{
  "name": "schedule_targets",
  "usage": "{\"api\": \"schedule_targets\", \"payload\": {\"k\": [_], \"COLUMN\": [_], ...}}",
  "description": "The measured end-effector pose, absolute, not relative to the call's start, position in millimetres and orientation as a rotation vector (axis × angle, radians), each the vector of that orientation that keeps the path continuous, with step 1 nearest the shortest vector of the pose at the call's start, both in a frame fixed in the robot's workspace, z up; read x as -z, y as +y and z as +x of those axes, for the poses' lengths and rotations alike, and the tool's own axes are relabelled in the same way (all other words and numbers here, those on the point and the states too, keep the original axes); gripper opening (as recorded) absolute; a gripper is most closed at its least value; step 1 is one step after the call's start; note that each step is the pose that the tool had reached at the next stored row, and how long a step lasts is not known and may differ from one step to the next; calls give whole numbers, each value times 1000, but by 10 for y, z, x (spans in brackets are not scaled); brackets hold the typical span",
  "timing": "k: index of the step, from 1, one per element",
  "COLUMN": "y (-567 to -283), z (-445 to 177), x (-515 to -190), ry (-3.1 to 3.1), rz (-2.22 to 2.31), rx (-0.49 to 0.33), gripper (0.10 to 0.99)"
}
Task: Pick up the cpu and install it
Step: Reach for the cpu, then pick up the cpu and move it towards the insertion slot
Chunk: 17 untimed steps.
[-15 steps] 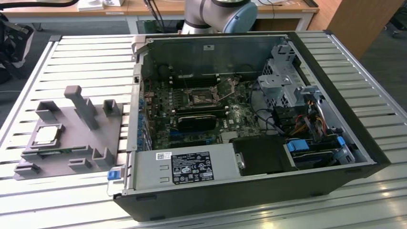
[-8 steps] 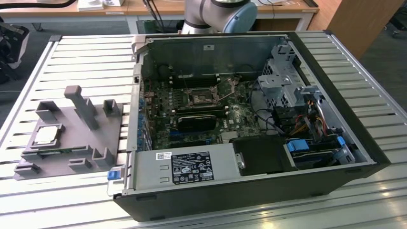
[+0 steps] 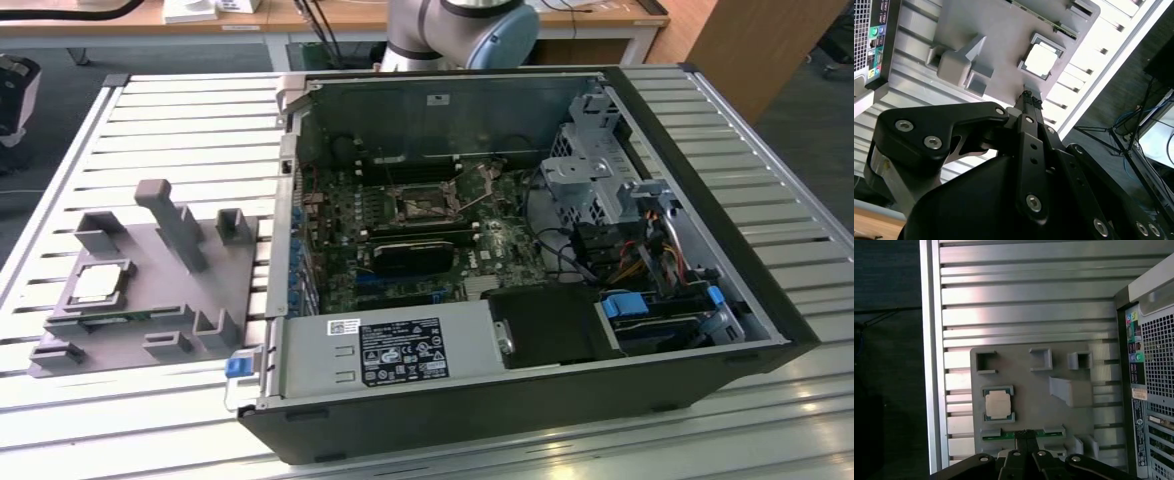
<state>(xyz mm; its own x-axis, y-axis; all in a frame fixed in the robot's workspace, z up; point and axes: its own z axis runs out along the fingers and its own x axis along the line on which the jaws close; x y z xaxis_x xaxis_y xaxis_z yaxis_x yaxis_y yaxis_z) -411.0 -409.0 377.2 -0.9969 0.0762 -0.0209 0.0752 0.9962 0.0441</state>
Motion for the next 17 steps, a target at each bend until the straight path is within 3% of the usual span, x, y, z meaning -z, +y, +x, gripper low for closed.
{"api": "schedule_targets", "payload": {"k": [17], "y": [-4090], "z": [-4384], "x": [-3747], "ry": [3126], "rz": [119], "rx": [-67], "gripper": [106]}}
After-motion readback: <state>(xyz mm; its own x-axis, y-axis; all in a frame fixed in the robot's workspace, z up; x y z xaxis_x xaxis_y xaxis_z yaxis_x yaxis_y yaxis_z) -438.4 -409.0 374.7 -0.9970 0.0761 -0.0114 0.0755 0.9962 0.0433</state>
